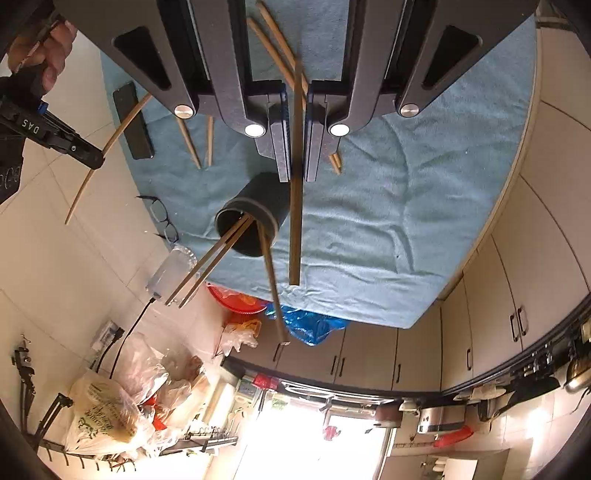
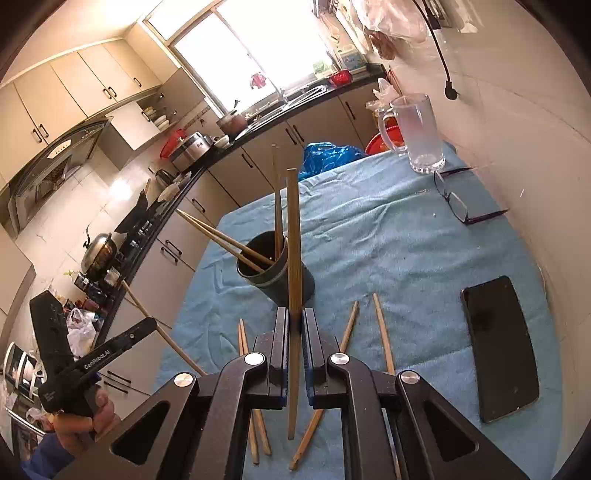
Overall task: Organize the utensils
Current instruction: 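Lift both held chopsticks upright and carry them toward the black holder, then lower both chopsticks into the black holder and open both tools, then move both tools back over the remaining chopsticks on the towel, then close the left tool on a chopstick while the right tool grasps another chopstick, then lift both held chopsticks upright and carry them to the black holder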
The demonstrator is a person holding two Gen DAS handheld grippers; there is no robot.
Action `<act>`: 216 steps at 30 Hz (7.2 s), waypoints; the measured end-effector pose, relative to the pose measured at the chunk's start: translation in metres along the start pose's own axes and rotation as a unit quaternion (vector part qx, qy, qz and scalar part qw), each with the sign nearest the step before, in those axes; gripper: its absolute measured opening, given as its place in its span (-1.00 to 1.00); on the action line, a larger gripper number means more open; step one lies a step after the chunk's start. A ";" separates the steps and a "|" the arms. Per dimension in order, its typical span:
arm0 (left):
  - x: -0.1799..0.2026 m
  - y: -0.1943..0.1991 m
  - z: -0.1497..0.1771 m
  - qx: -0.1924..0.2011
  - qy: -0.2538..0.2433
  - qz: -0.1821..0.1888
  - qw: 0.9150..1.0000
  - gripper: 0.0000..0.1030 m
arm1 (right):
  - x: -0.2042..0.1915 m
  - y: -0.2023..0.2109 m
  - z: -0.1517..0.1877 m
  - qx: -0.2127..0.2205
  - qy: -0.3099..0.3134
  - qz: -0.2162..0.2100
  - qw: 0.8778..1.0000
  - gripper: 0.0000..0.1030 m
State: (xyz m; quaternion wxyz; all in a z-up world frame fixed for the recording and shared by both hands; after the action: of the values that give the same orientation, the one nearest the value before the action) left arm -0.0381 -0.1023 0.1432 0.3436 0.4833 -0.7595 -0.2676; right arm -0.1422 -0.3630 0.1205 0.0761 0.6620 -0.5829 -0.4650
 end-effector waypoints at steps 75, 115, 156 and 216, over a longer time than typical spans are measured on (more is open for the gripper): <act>0.040 -0.037 -0.136 0.044 -0.045 0.049 0.997 -0.88 | -0.027 -0.079 -0.148 0.069 -0.042 0.035 0.996 -0.86; 0.013 -0.012 -0.117 0.069 0.001 0.007 0.998 -0.16 | 0.002 -0.065 -0.110 0.019 -0.052 0.048 0.997 0.16; -0.049 -0.071 0.058 -0.145 0.072 -0.031 0.986 -0.15 | 0.051 -0.147 0.037 -0.188 -0.067 0.091 0.976 -0.47; -0.040 -0.106 0.019 -0.131 0.050 -0.008 0.990 -0.88 | 0.026 -0.131 0.025 -0.176 -0.028 0.064 0.982 -0.86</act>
State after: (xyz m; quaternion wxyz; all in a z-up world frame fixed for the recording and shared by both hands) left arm 0.0171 -0.1056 0.0432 0.4393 0.4529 -0.6960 -0.3427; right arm -0.0710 -0.3336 0.0083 0.2050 0.5865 -0.5349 -0.5727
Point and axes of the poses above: each gripper's, at about its wrist camera, not at the fingertips, and y roughly against the way its jaws point, x to its right, z to its underside, the point moved 4 cm from there along -y, roughly the way its jaws point, and after that the axes turned 4 degrees about -x, right-handed, at the moved point
